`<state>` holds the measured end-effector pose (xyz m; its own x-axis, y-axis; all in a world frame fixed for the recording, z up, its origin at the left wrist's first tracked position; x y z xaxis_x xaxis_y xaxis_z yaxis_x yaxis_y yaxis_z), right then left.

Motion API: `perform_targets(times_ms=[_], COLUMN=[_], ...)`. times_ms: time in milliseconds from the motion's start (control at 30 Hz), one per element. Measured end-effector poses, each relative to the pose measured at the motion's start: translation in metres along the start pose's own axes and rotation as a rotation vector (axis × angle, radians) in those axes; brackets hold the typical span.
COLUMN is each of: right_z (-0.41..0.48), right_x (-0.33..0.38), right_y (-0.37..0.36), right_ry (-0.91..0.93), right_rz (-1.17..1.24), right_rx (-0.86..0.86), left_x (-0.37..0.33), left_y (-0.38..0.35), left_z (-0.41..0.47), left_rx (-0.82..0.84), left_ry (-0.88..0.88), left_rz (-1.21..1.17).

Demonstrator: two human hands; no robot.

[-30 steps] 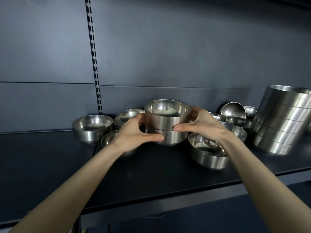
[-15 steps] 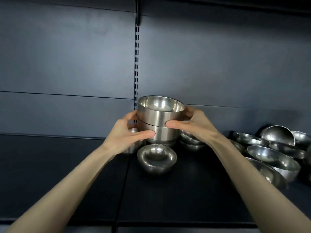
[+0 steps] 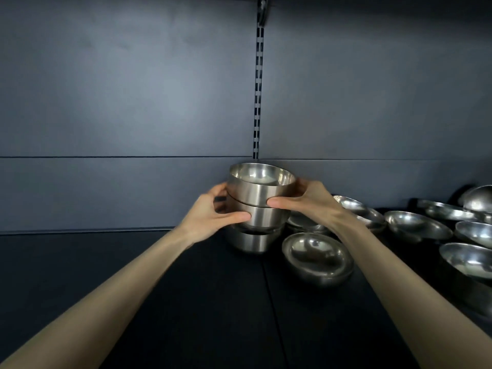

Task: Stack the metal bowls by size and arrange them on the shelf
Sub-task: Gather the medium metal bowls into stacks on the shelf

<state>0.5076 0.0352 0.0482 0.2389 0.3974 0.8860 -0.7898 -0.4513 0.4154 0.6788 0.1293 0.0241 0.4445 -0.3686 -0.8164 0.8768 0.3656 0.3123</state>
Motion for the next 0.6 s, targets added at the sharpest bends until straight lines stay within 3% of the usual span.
perform_targets(times_ms=[600], right_z=[0.013], right_x=[-0.027], right_y=[-0.017], right_ry=[-0.068], right_rz=[-0.058], right_rx=[-0.030], left_x=[0.048], left_y=[0.002], left_z=[0.006], left_rx=[0.019], left_ry=[0.034], left_rz=[-0.060])
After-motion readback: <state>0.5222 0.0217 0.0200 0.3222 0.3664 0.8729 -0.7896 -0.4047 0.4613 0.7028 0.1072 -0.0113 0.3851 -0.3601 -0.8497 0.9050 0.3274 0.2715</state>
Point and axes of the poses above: each hand's wrist, its own z-axis towards the middle knuckle, its own y-axis out of the back of the hand, x = y × z, the point moved 8 cm from there along z, towards the middle knuckle, and after that the axes turned 7 degrees about -y, right-handed, at the moved point
